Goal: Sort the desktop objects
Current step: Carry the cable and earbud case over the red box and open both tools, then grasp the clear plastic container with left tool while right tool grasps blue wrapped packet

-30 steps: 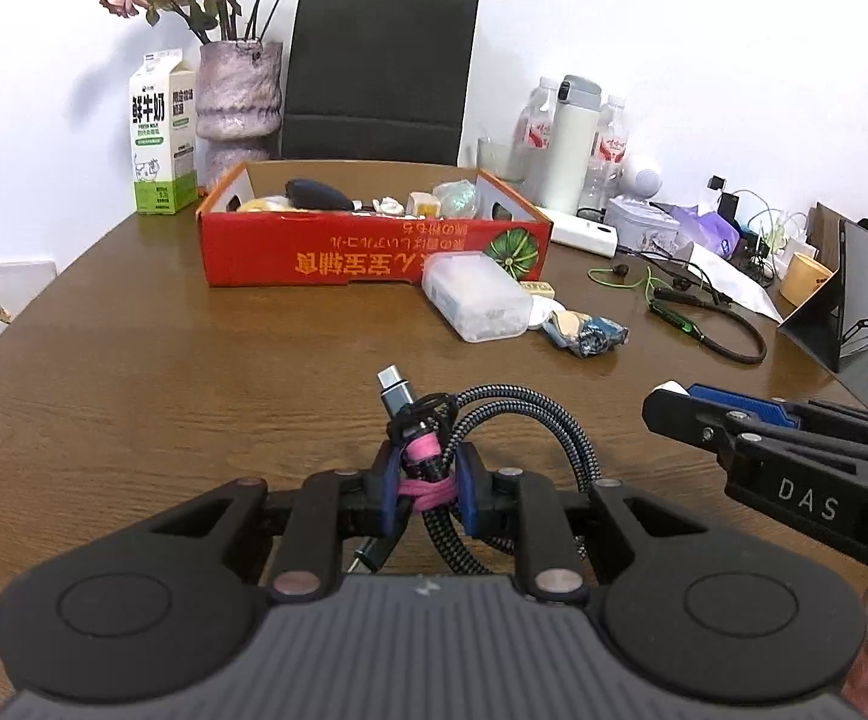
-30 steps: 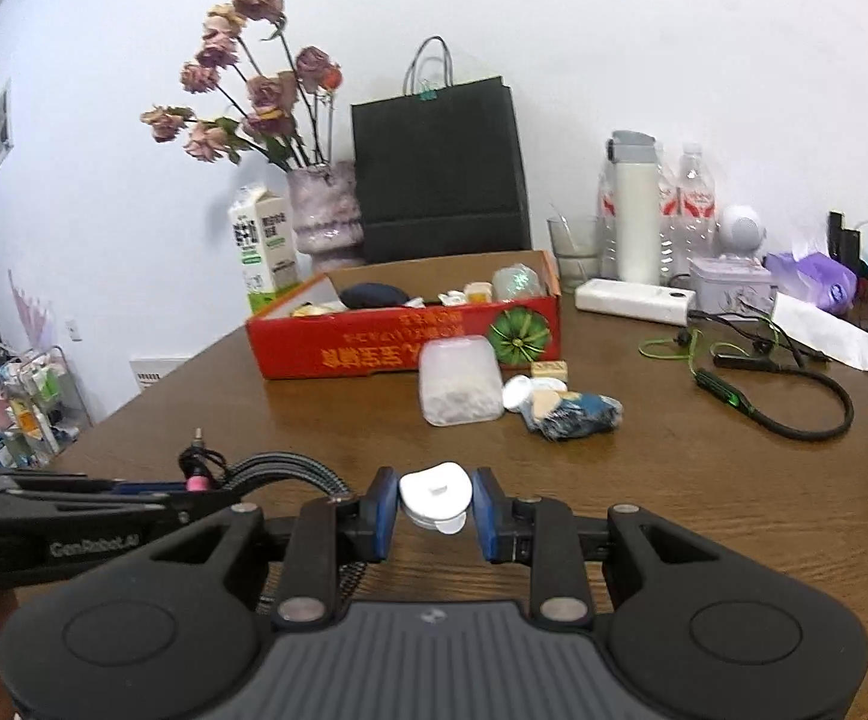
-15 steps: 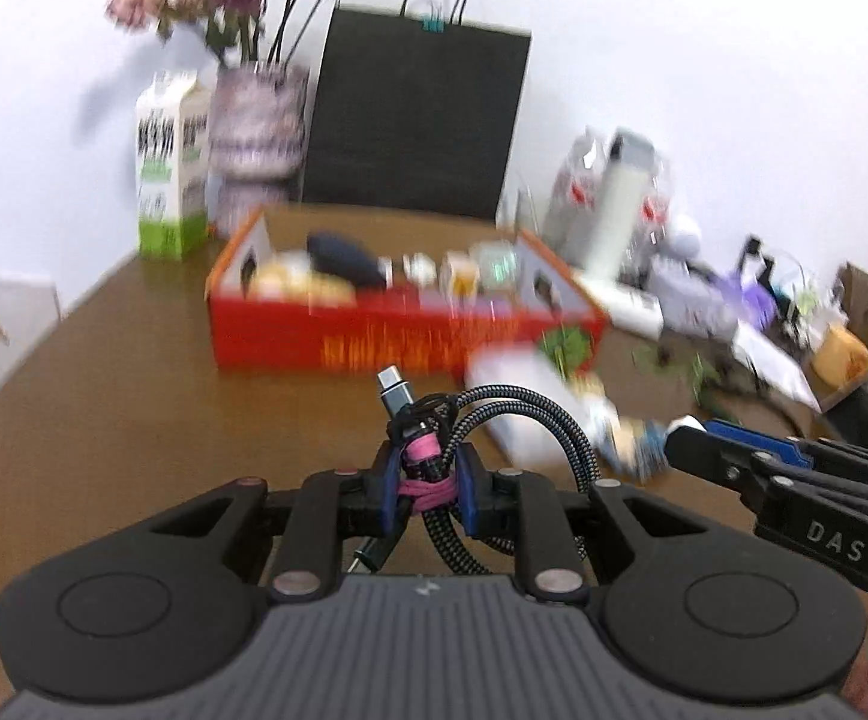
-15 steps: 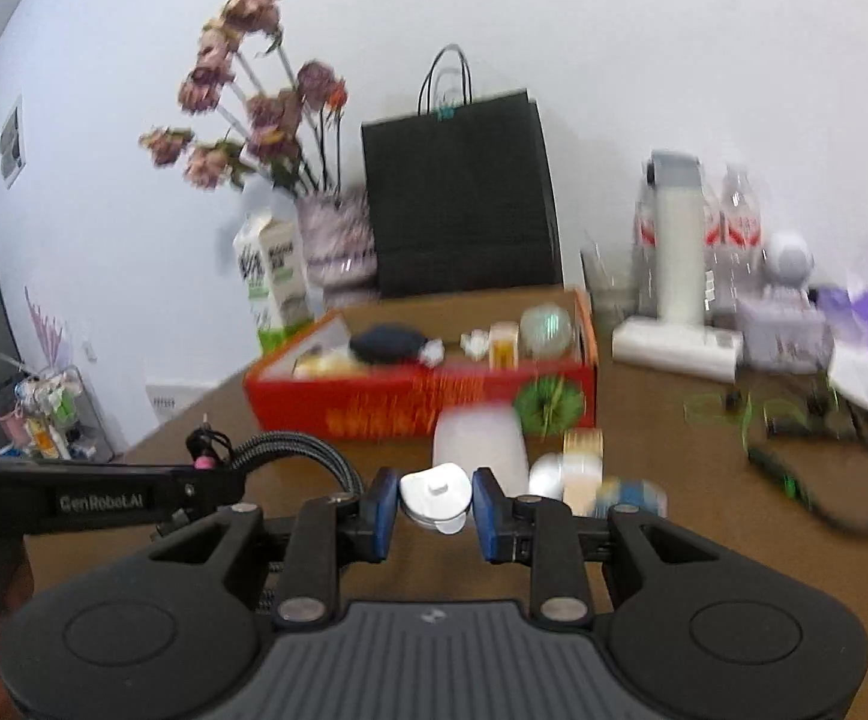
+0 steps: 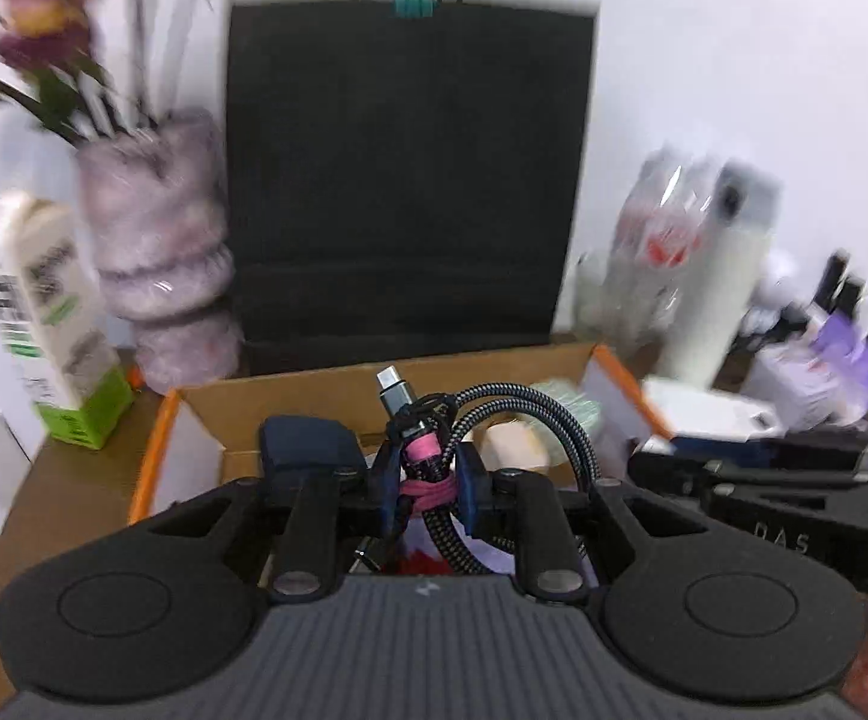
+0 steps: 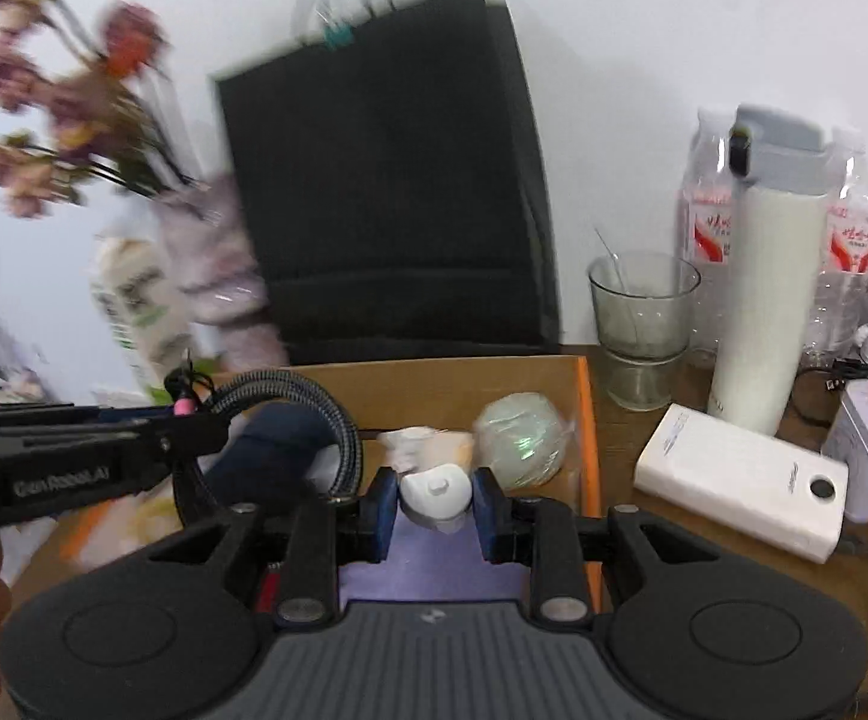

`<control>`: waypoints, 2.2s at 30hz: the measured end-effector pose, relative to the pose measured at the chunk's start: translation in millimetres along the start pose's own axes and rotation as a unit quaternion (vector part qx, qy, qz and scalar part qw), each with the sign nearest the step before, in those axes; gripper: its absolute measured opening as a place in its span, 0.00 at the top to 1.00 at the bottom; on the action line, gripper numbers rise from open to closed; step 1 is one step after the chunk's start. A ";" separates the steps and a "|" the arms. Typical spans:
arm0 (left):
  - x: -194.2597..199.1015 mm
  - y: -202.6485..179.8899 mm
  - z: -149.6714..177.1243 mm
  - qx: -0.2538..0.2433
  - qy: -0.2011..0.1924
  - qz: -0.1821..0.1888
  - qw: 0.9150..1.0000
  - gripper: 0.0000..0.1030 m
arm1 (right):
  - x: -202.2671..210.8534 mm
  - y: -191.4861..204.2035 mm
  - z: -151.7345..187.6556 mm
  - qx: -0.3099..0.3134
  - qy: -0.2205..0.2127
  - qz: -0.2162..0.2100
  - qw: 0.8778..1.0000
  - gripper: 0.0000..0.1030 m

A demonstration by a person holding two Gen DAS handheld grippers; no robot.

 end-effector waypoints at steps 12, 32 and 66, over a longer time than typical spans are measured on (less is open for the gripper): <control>-70.9 19.0 -13.9 0.012 0.026 -0.028 0.999 0.15 | -56.6 -28.5 -18.7 -0.004 0.020 0.058 0.998 0.47; 124.0 -16.3 92.2 0.094 -0.037 -0.022 0.995 0.00 | 98.4 25.3 61.9 0.003 -0.010 0.006 1.000 0.22; 234.1 -48.2 311.8 0.066 -0.028 -0.062 0.996 0.00 | 236.1 78.0 294.1 0.016 -0.006 -0.008 1.000 0.17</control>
Point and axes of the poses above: each gripper's, at about its wrist camera, not at the fingertips, and x roughly against the way its jaws point, y to its left, z to its underside, the point moved 9 cm from there along -x, roughly the way its jaws point, and after that the axes turned 1 degree about -x, right-handed, at the moved point
